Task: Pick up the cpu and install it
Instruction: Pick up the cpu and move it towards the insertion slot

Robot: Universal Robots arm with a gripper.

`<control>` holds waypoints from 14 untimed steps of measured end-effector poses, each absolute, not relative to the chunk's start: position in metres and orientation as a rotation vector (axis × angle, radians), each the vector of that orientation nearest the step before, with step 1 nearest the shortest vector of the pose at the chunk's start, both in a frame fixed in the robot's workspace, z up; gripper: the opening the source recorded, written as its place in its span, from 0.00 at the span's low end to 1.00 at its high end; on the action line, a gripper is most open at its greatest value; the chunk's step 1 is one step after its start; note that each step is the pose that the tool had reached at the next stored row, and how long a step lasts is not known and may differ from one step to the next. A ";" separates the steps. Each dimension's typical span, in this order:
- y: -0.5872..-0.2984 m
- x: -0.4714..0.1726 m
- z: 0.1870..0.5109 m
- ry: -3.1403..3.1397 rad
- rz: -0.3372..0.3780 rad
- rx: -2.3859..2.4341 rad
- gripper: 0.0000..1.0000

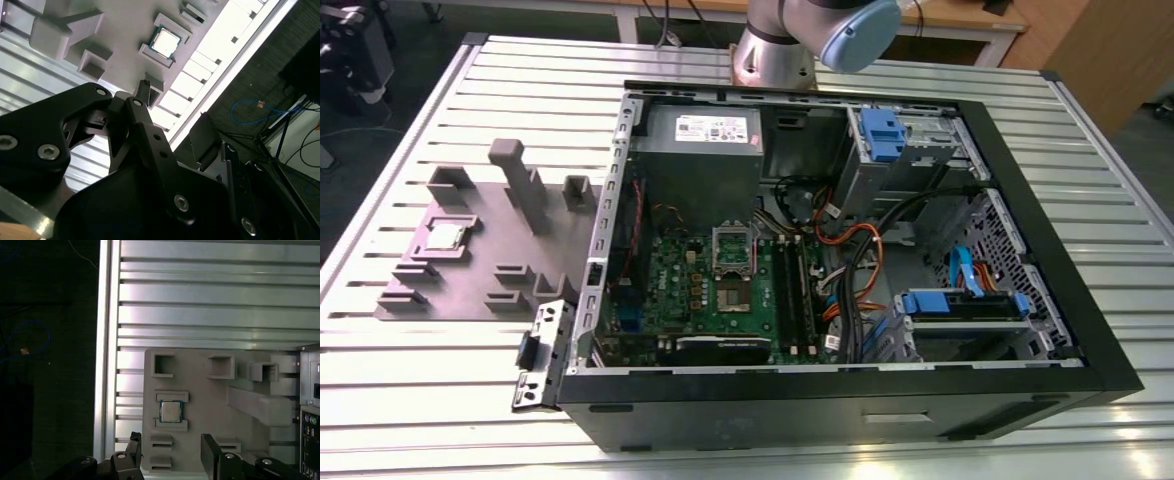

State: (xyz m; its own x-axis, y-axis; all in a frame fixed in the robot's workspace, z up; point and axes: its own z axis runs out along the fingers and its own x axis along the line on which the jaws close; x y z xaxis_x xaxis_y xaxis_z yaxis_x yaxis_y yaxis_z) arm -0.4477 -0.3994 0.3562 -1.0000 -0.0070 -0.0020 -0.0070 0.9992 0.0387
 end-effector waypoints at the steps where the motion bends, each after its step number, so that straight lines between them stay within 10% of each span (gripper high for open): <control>1: -0.399 -0.448 0.356 3.139 0.061 -0.011 0.59; 14: -0.399 -0.448 0.353 3.139 0.061 -0.011 0.59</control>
State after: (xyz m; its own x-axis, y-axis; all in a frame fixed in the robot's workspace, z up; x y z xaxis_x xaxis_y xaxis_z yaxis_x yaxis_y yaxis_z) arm -0.4477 -0.3994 0.3525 -1.0000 -0.0069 -0.0019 -0.0070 0.9992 0.0387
